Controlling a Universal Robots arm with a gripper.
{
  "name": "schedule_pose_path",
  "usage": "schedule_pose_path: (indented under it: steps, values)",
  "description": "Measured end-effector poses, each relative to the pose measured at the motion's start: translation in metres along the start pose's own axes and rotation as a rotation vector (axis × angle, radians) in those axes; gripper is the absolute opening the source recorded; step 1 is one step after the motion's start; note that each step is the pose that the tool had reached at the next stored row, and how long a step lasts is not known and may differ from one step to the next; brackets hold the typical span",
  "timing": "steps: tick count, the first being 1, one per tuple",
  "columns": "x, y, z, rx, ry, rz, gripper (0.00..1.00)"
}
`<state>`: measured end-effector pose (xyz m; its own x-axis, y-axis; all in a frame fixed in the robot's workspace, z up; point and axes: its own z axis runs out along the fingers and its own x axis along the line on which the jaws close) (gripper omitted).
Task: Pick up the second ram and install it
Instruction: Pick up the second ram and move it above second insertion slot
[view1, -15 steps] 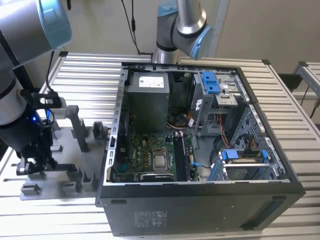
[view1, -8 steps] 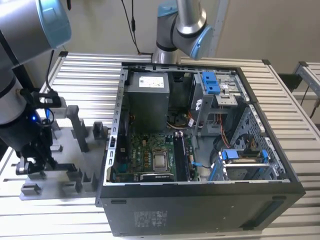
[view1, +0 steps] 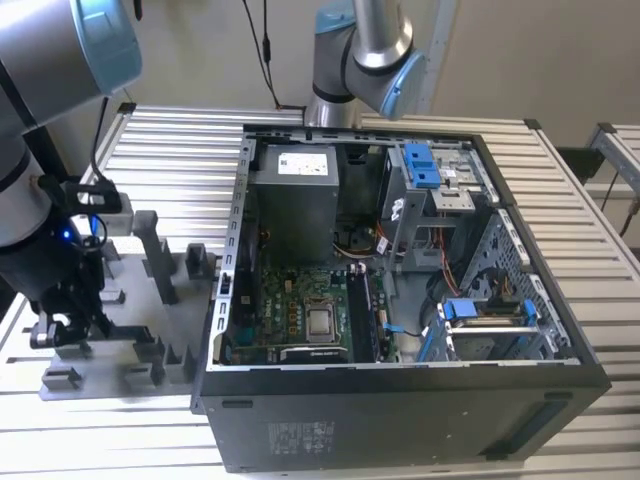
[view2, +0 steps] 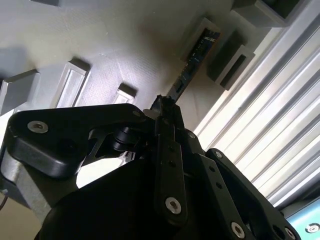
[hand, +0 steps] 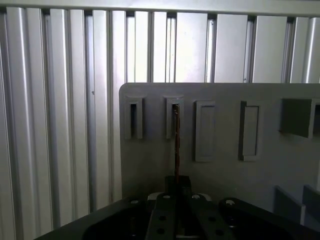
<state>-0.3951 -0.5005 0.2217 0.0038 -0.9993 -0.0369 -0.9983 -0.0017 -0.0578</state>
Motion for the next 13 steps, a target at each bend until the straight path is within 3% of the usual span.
schedule_pose_path:
  steps: [13]
  values:
    - [-0.0004,-0.0005,-0.01,0.0,0.0002,0.002,0.14]
